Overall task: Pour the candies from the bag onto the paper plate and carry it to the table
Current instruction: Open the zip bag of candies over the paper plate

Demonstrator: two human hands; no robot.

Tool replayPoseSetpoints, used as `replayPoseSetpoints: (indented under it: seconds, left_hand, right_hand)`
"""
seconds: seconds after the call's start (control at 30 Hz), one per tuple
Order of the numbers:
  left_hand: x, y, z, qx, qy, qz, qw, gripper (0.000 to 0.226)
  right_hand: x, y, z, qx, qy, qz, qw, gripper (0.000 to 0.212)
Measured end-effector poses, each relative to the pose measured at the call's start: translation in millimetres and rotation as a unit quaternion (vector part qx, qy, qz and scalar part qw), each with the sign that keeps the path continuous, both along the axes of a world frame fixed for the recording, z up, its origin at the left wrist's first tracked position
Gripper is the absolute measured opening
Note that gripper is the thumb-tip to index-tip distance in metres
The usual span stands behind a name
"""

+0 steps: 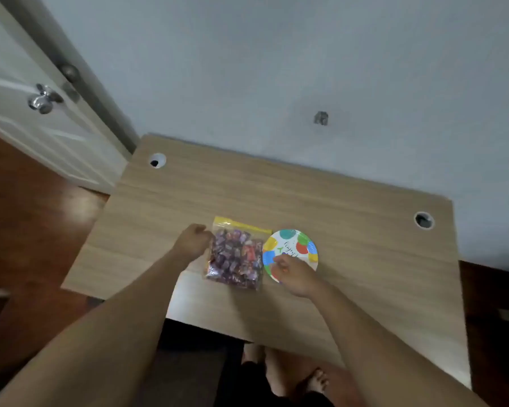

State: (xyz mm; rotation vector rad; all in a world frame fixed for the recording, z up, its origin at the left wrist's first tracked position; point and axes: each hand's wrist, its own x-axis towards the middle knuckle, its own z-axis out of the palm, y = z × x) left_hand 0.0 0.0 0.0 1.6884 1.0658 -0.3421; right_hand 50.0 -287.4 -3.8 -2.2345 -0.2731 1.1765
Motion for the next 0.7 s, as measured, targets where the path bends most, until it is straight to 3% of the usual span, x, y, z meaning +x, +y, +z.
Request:
replayPoseSetpoints:
  seconds: [0.1, 0.2, 0.27, 0.33, 0.43, 0.5, 0.53, 0.6, 0.7]
  left_hand:
    - [-19.5, -14.5, -19.9, -0.079, 0.011, 0.078, 0.994, 0.048]
    - [-38.1, -22.2, -48.9, -0.059, 0.04, 0.093, 0.993, 0.062]
    - [-42.1, -19.4, -60.8, -0.057, 0.025, 0.125, 0.99, 0.053]
    - [-45.4, -25.2, -61.4, -0.079, -0.003, 0.151, 0.985, 0.044]
    - [-50.1, -26.8, -59.4, -0.106, -0.035, 0.152, 0.982, 0.029]
    - [-52.7, -23.9, -57.2, -0.11, -0.055, 0.161, 0.979, 0.018]
    - [-52.8, -22.2, -55.7, -0.106, -0.065, 0.156, 0.98, 0.017]
    - [-54.5, -18.4, -51.9, -0.088, -0.089, 0.127, 0.984, 0.016]
    - [-58.9, -10.6, -39.5, -0.04, -0.133, 0.057, 0.989, 0.018]
  right_hand:
    - [-20.4, 25.0, -25.8, 0.014, 0.05, 0.003, 0.999, 0.058]
    - [-37.8, 33.9, -73.2, 0.022, 0.099, -0.017, 0.995, 0.081]
    - [-42.0, 31.9, -113.0, 0.042, 0.113, -0.026, 0.992, 0.096]
    - [-44.1, 35.1, -121.2, 0.04, 0.106, -0.013, 0.993, 0.089]
    - [-44.0, 50.3, -78.8, 0.031, 0.11, 0.004, 0.993, 0.068]
    - [-37.7, 56.7, -56.3, 0.008, 0.1, 0.015, 0.995, 0.066]
    - [-32.7, 58.9, -44.3, -0.01, 0.073, 0.026, 0.997, 0.066]
    - [-20.9, 61.2, -25.5, -0.022, 0.0, 0.028, 0.999, 0.046]
    - [-2.4, 65.1, -4.6, 0.025, -0.12, -0.027, 0.992, 0.023]
